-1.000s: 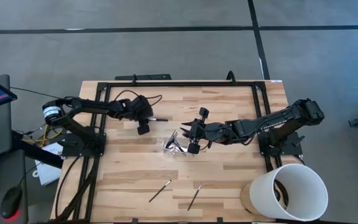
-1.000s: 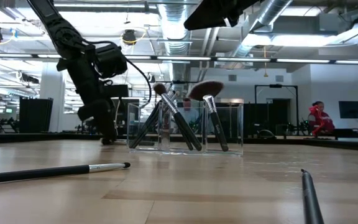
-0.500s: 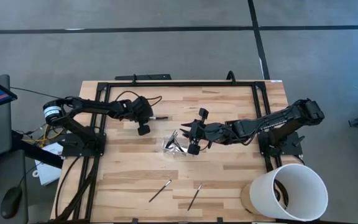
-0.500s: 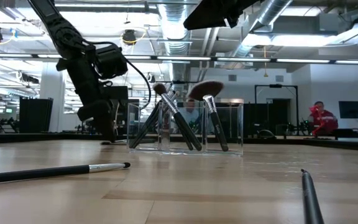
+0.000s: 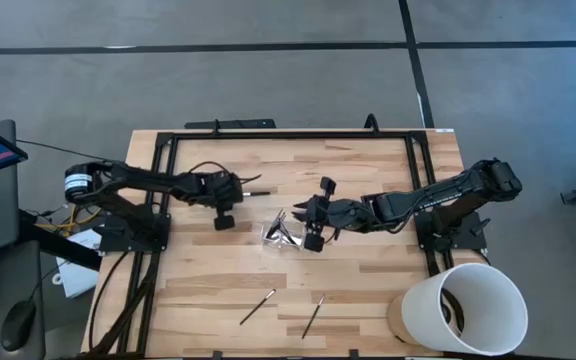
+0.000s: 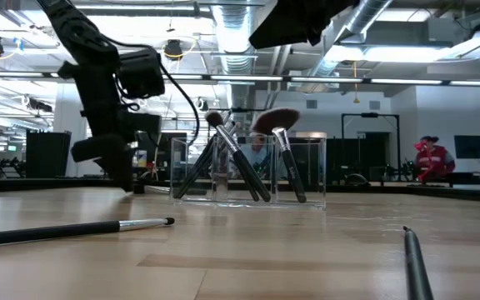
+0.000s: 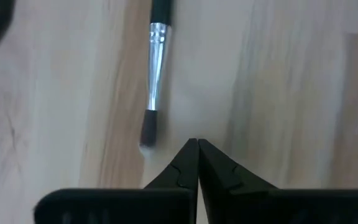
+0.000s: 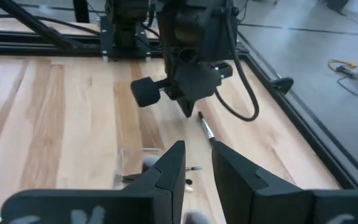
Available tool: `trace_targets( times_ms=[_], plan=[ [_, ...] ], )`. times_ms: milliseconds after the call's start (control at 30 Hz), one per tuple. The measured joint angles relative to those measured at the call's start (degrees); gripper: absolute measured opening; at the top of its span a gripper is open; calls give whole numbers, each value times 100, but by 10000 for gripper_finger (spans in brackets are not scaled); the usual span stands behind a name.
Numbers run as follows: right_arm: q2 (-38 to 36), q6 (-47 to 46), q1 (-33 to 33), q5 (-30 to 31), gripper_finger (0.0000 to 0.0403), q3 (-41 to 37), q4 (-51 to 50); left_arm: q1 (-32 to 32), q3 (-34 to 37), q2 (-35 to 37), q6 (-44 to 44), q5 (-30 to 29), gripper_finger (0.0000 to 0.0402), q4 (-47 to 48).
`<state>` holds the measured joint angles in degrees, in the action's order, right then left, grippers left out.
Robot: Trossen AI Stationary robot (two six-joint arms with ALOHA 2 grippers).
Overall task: Put items in baskets/containers
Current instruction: Put the powder brush into the middle section of the transparent organizer
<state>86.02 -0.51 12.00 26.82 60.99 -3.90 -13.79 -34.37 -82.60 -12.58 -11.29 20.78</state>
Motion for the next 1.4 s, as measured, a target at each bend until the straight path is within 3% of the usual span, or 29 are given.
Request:
trace_targets(
  times_ms=[400, 567, 733, 1067, 1400],
  plan=[
    [48, -214, 75, -60, 72, 0, 22, 963, 0, 934, 309, -223, 6, 558],
    [134, -211, 66, -261, 72, 2, 112, 1048, -2, 1172, 273, -540, 7, 567],
    [223, -144, 66, -291, 72, 13, 266, 757, -2, 1127, -46, -385, 37, 384],
    [243, 6, 99, -292, 72, 0, 388, 37, -2, 501, -860, -57, 175, -625],
    [243, 4, 186, -298, 72, 0, 368, -747, -4, 25, -1116, 879, 179, -1470]
  ],
)
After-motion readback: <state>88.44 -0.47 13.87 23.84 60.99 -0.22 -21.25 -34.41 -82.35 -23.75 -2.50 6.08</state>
